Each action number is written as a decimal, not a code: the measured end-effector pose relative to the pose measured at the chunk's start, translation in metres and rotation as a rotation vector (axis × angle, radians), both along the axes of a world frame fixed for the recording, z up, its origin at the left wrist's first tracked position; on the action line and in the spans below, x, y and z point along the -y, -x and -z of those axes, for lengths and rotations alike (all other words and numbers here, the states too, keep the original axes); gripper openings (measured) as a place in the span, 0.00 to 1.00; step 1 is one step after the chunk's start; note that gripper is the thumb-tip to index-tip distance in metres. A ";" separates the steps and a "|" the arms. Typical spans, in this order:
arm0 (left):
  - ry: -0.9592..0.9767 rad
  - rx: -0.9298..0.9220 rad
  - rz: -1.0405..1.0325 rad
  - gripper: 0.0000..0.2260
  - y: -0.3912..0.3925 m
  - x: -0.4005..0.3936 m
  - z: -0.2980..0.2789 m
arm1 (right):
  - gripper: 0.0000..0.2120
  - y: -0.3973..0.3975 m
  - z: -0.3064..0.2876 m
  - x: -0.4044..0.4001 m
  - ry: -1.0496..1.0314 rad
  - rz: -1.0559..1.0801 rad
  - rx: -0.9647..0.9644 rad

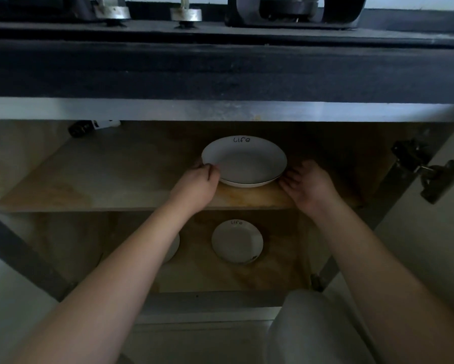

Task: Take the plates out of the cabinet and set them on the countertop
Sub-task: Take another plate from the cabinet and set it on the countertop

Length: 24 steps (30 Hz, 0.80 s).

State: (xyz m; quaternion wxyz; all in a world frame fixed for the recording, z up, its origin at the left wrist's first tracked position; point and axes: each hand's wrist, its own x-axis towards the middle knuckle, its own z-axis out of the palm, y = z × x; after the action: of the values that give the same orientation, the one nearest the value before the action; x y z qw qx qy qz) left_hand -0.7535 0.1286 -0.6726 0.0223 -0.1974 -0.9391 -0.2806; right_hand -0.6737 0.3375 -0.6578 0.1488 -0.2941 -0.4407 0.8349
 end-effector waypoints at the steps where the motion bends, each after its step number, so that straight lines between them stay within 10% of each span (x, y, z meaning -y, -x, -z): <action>1: -0.008 -0.019 -0.005 0.21 -0.001 0.004 0.000 | 0.23 -0.002 0.002 -0.002 -0.024 -0.035 0.023; 9: -0.251 0.020 -0.088 0.29 -0.011 0.029 -0.007 | 0.27 -0.012 0.005 -0.014 -0.088 -0.169 0.034; 16: -1.169 0.769 -0.189 0.30 0.006 0.019 -0.017 | 0.25 -0.003 -0.006 -0.003 -0.021 -0.115 0.002; 24: -1.209 0.901 -0.292 0.35 -0.004 0.038 -0.021 | 0.21 -0.017 -0.014 0.000 -0.124 -0.216 0.104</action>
State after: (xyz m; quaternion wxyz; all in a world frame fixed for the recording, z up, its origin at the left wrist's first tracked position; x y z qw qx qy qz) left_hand -0.7490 0.0907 -0.6520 -0.2214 0.1085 -0.5572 -0.7929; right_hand -0.6572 0.3378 -0.6441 0.0529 -0.2777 -0.5279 0.8009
